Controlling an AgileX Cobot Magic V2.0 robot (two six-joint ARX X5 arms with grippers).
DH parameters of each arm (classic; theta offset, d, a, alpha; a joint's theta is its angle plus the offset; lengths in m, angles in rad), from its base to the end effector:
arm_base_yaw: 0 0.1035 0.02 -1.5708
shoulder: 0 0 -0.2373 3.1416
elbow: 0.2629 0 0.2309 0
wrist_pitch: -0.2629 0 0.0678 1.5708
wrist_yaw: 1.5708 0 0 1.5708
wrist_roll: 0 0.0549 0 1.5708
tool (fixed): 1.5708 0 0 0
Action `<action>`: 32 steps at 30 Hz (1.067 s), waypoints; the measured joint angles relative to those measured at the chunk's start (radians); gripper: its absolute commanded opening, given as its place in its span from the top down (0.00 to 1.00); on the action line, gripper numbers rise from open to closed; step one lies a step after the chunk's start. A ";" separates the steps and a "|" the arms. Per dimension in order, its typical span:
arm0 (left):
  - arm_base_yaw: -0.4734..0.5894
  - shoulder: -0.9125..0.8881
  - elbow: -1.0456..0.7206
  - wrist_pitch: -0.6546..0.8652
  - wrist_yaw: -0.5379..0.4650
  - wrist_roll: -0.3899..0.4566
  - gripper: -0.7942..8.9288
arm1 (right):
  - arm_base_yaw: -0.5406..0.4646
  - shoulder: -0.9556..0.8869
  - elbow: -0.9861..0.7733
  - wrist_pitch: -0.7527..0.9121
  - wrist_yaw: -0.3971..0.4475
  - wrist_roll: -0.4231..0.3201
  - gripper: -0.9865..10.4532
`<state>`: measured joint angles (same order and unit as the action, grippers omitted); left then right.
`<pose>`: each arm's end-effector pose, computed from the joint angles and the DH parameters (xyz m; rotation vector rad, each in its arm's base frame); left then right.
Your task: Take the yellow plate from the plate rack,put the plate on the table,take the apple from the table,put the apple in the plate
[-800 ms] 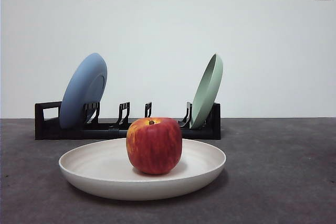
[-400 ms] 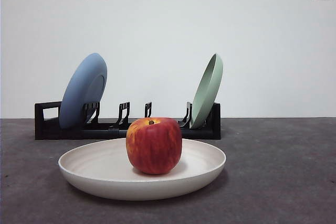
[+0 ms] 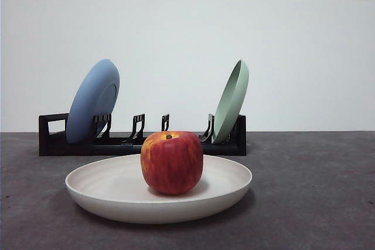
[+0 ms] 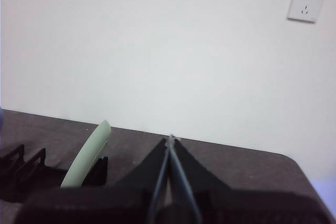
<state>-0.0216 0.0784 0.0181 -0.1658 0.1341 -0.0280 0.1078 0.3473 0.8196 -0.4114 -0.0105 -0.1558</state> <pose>0.1285 -0.0101 0.1412 -0.0405 0.2281 -0.1519 0.0900 0.0103 0.3466 -0.1526 -0.0700 0.1133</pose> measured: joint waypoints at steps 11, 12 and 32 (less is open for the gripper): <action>0.000 0.000 0.000 0.000 0.000 0.000 0.92 | -0.003 -0.225 -0.545 0.204 0.014 0.116 0.91; 0.000 0.000 0.000 0.000 0.000 0.000 0.92 | -0.003 -0.241 -0.571 0.216 0.022 0.122 0.91; 0.000 0.000 0.000 0.002 0.000 0.000 0.92 | -0.010 -0.335 -0.795 0.222 0.066 0.164 0.91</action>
<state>-0.0216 0.0788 0.0181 -0.1638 0.1341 -0.0284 0.0975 0.0124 0.0242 -0.1894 0.0559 0.0086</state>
